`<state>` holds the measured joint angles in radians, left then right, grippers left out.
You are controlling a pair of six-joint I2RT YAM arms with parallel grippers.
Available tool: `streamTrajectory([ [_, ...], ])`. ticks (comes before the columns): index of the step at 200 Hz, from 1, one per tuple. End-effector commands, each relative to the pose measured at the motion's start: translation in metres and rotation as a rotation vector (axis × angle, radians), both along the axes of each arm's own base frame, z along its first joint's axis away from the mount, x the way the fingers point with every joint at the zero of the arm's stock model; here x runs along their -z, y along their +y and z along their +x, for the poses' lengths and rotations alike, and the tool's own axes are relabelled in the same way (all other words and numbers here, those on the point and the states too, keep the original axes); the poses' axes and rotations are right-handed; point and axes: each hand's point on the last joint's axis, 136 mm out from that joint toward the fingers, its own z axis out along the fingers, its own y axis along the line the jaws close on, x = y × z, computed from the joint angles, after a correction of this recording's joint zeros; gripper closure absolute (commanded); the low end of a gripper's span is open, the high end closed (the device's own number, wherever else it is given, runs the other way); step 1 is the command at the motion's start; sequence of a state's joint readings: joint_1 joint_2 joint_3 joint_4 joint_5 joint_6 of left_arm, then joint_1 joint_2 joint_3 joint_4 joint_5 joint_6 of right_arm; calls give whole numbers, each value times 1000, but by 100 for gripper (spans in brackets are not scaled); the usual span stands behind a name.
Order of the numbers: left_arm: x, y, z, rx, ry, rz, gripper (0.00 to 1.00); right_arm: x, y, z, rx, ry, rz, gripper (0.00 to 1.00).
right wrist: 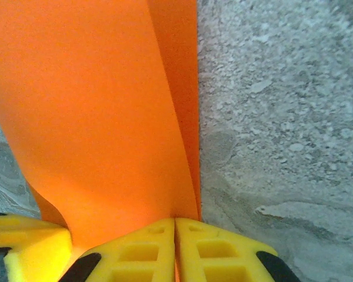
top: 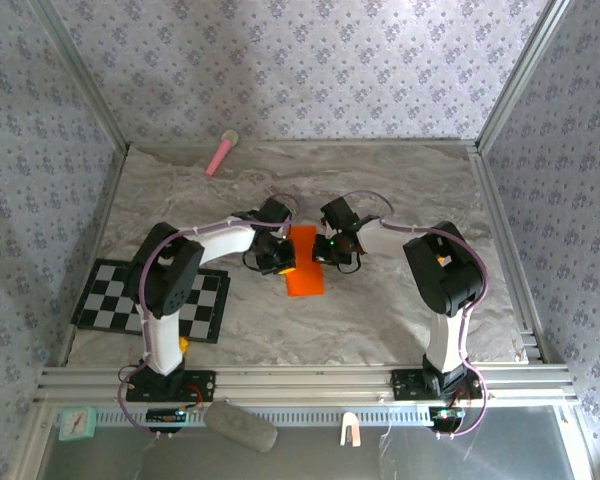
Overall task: Fold a paper plane with a square sheet of paper (pick it up from the middle)
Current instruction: First fold in half a square sheet of paper at the center of the table.
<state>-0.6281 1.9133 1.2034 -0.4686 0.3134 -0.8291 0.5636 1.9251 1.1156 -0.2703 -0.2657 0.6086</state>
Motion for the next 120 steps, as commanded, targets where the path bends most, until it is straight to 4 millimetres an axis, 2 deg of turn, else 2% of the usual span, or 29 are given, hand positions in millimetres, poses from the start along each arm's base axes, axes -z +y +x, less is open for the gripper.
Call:
streamTrajectory([
  [1,-19,10,-1,16,-23,24,89,75,-68,-61,1,235,-326,90],
  [30,-47,-10,9,38,-92,-96,87,72,-62,-60,-5,239,-293,90],
  [48,-54,-25,12,37,-96,-179,87,72,-59,-61,-7,245,-275,90],
  [92,-35,-49,15,41,-42,-219,86,71,-57,-62,-10,251,-259,90],
  [107,-26,-52,14,49,-27,-197,86,72,-58,-62,-10,252,-262,90],
  [120,-17,-46,12,47,-12,-150,86,73,-59,-63,-13,251,-265,90],
])
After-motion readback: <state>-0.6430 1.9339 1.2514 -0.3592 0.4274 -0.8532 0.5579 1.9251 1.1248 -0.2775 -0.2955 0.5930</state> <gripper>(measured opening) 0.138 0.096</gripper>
